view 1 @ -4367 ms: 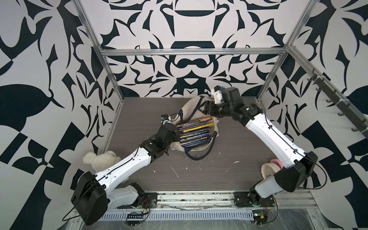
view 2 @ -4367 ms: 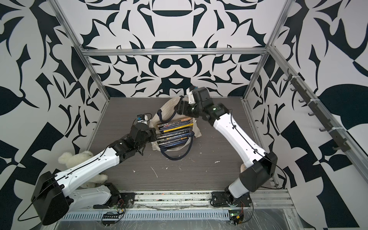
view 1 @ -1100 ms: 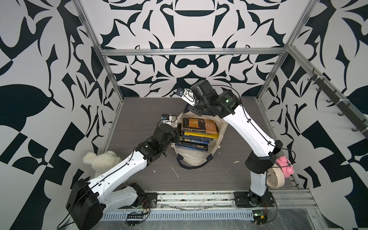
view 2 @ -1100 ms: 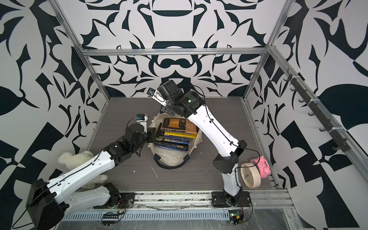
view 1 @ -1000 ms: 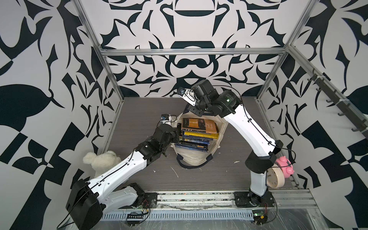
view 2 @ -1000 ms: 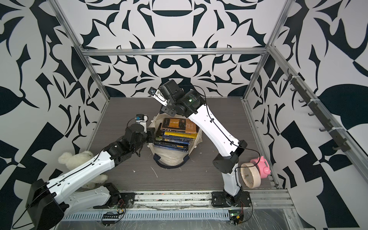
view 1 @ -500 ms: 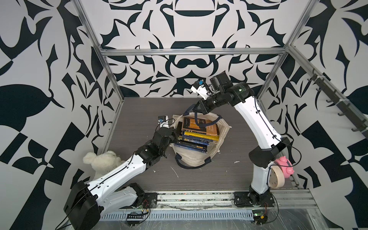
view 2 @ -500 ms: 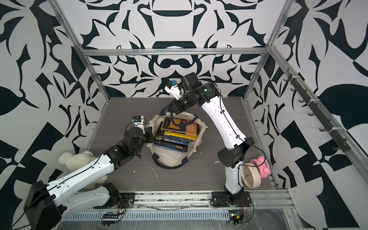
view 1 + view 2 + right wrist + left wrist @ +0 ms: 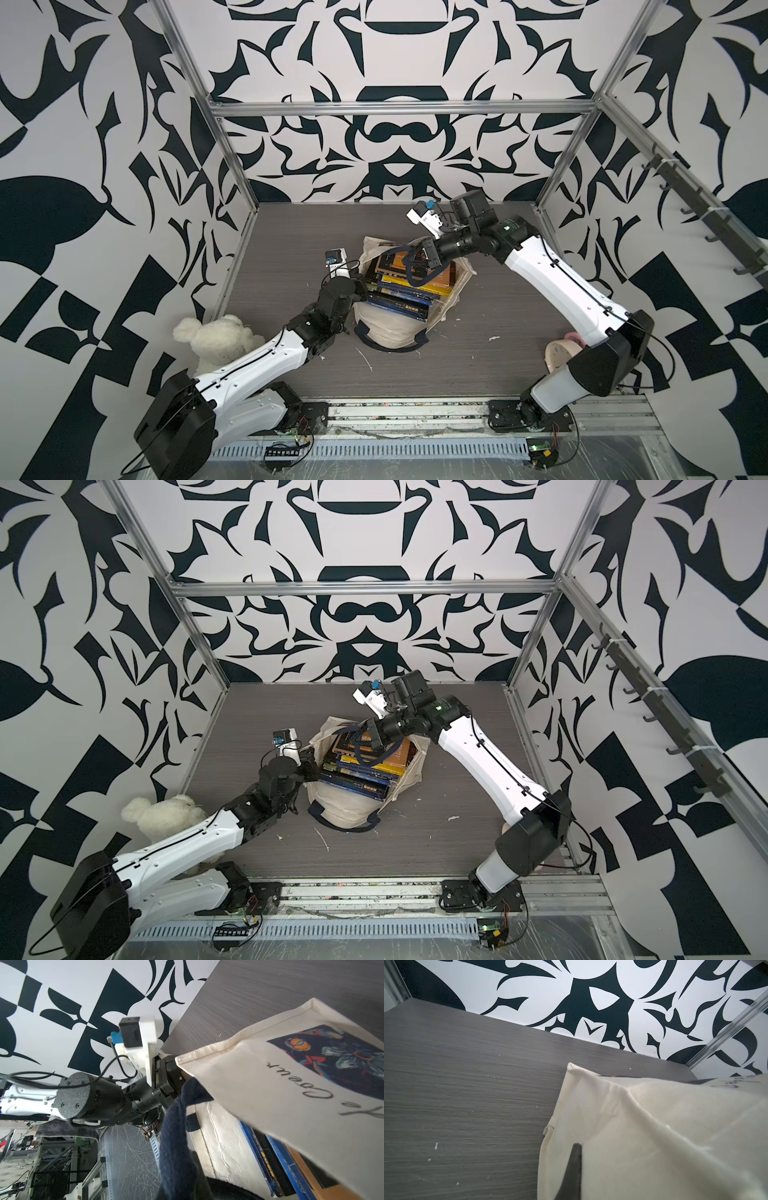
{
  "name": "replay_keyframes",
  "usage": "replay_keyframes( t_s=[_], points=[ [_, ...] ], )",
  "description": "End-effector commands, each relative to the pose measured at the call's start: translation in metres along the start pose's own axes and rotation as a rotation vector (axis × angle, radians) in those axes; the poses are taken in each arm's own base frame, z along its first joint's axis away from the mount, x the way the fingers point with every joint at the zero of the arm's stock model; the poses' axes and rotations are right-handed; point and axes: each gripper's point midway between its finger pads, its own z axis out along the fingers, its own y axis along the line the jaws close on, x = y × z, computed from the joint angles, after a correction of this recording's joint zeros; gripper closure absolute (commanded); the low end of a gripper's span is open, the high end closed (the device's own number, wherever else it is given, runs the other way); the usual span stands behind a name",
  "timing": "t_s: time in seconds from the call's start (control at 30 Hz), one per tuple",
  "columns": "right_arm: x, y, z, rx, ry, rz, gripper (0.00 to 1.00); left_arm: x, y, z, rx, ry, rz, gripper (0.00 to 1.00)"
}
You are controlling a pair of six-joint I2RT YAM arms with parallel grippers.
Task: Take out the books from the canvas bag
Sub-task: Adjust the canvas bag at the center of the board.
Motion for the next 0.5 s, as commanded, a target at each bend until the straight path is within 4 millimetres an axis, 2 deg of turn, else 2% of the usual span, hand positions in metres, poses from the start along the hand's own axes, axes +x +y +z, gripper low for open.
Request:
replay_keyframes(
  t_s=[0.0, 0.3, 0.47],
  points=[
    [-0.005, 0.061, -0.017, -0.168, -0.082, -0.159, 1.0, 0.019, 0.027, -0.002, -0.085, 0.037, -0.026, 1.0],
    [0.047, 0.04, 0.024, -0.203, -0.001, -0.087, 1.0, 0.065, 0.058, -0.016, -0.171, 0.135, -0.119, 1.0],
    [0.057, 0.028, 0.036, -0.197, 0.022, -0.054, 1.0, 0.081, 0.065, -0.016, -0.217, 0.155, -0.107, 1.0]
  ],
)
